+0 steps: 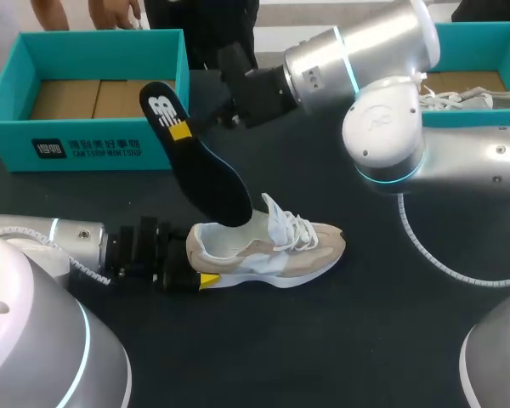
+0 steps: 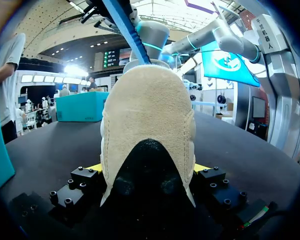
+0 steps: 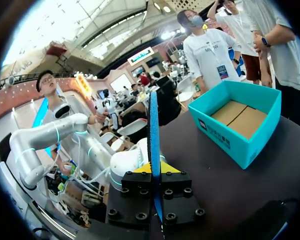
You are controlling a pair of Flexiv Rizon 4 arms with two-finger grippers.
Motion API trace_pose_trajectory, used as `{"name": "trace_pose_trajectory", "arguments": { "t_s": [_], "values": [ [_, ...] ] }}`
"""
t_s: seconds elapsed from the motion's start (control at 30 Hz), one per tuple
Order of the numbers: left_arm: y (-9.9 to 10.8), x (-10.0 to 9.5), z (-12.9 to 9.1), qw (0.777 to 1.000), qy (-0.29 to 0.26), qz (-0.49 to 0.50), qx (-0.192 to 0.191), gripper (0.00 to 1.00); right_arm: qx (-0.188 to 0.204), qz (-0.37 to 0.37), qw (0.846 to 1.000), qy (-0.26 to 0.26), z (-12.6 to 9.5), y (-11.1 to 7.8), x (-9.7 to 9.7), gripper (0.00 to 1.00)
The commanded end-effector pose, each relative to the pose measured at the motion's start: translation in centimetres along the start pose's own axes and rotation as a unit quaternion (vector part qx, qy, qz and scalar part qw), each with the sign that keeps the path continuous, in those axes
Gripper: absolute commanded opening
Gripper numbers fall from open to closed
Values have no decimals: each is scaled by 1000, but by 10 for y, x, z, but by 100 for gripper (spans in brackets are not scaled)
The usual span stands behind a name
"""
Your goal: Take the shoe out of the shoebox, open the shoe tongue, remove and reinsert the insole, then place the shoe into the shoebox
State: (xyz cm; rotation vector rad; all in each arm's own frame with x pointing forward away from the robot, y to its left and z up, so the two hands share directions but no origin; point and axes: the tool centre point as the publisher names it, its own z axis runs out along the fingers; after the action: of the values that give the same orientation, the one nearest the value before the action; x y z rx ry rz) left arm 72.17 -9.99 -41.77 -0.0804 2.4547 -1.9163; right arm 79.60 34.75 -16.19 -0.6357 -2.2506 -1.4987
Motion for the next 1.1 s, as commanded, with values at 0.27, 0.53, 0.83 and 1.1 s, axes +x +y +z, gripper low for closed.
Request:
{"name": "trace_pose_trajectory", "arguments": {
  "t_s": [0.27, 0.53, 0.83, 1.1],
  "values": [
    [0, 2, 0, 1000, -2, 0, 0, 0, -54, 51, 994, 80, -27, 28, 10, 0],
    [0, 2, 0, 1000, -2, 0, 0, 0, -83, 95, 984, 123, -64, 46, 34, 0],
    [0, 2, 0, 1000, -2, 0, 0, 0, -92, 94, 984, 121, -75, 55, 43, 0],
    [0, 2, 0, 1000, -2, 0, 0, 0, -92, 94, 984, 121, -75, 55, 43, 0]
  ]
}}
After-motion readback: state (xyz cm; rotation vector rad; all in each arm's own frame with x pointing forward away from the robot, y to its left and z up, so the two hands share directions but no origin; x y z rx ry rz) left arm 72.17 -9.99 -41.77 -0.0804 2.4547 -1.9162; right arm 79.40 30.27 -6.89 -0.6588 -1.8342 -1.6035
